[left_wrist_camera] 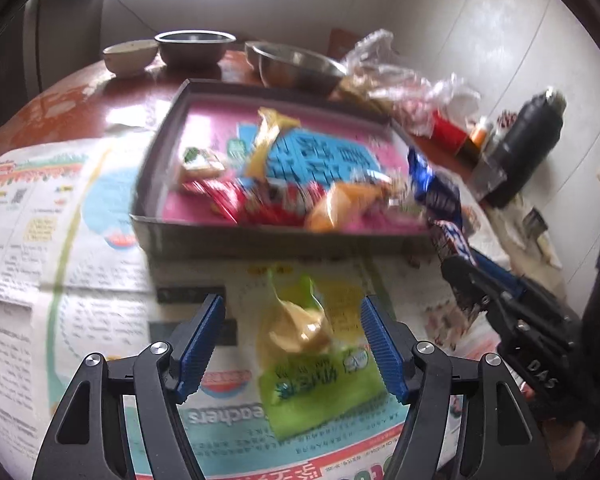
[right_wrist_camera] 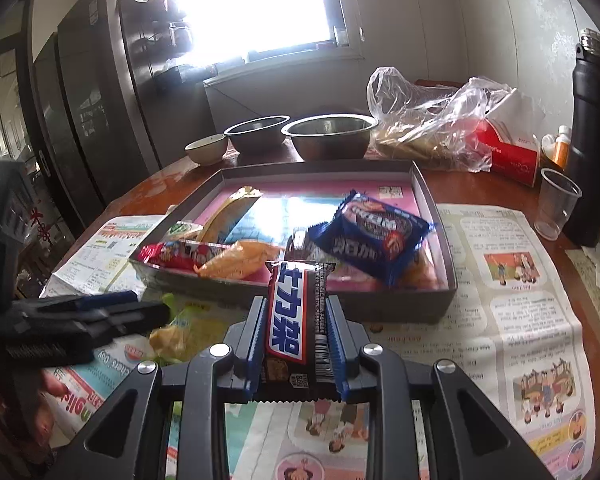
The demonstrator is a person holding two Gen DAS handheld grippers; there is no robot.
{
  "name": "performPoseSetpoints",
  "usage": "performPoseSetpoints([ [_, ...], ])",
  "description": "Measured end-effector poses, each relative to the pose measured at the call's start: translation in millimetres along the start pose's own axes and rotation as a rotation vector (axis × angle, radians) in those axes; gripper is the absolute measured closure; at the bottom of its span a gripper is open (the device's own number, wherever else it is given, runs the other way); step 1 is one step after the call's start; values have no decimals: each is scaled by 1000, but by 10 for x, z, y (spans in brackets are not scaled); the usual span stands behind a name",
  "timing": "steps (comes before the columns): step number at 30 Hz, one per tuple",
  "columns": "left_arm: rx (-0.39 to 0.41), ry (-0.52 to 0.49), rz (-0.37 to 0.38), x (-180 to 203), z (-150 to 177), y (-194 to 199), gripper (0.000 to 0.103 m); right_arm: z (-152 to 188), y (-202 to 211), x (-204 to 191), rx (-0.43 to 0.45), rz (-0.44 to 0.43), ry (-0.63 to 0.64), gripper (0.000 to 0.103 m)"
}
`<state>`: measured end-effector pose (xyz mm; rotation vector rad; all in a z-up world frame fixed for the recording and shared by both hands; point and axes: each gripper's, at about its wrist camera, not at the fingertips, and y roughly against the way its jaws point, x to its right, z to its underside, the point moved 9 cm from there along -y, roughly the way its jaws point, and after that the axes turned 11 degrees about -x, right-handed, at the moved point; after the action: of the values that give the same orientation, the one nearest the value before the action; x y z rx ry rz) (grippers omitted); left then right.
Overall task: Organize snacks
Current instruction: 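Lift and carry the green packet with left tool while right tool carries the chocolate bar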
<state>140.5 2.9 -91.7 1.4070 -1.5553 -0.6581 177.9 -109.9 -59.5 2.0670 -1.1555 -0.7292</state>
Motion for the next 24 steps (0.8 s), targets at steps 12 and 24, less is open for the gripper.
performPoseSetpoints([
  [12, -20, -51, -64, 89, 93, -166, 62, 123, 32, -13, -6, -12, -1, 74],
  [24, 129, -42, -26, 18, -264, 388, 62, -125, 75, -96, 33, -20, 10, 74],
])
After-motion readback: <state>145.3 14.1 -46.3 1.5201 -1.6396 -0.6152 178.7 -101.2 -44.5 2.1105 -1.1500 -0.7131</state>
